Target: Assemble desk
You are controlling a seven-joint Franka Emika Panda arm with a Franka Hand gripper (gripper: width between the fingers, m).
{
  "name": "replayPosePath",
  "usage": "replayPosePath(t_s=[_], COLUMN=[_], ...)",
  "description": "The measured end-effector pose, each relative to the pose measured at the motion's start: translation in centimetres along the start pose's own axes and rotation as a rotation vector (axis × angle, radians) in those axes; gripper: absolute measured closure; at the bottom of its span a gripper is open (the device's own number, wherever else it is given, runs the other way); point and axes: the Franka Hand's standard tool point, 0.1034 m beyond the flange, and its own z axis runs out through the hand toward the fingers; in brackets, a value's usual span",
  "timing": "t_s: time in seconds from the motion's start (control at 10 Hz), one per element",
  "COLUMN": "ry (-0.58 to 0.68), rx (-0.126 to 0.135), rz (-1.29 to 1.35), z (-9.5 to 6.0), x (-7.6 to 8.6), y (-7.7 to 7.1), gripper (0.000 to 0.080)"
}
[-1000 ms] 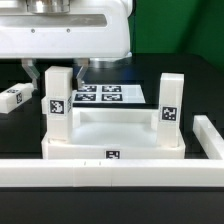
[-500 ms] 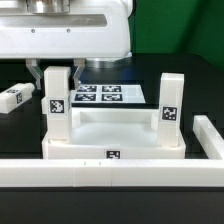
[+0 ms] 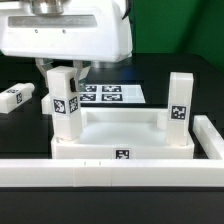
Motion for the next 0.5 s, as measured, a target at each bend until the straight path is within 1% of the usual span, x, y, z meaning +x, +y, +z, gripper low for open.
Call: replayPosePath(t_s=[0.1, 0.3, 0.5], ry=[-0.006, -0.013, -0.027], rx=[0.009, 0.013, 0.030], rz=[0.131, 0.330, 0.543], z=[0.0, 0.1, 0.2], x=[-0.2, -0.7, -1.0], y=[-0.3, -1.1, -1.7], gripper=[0.0509, 0.0509, 0.0509])
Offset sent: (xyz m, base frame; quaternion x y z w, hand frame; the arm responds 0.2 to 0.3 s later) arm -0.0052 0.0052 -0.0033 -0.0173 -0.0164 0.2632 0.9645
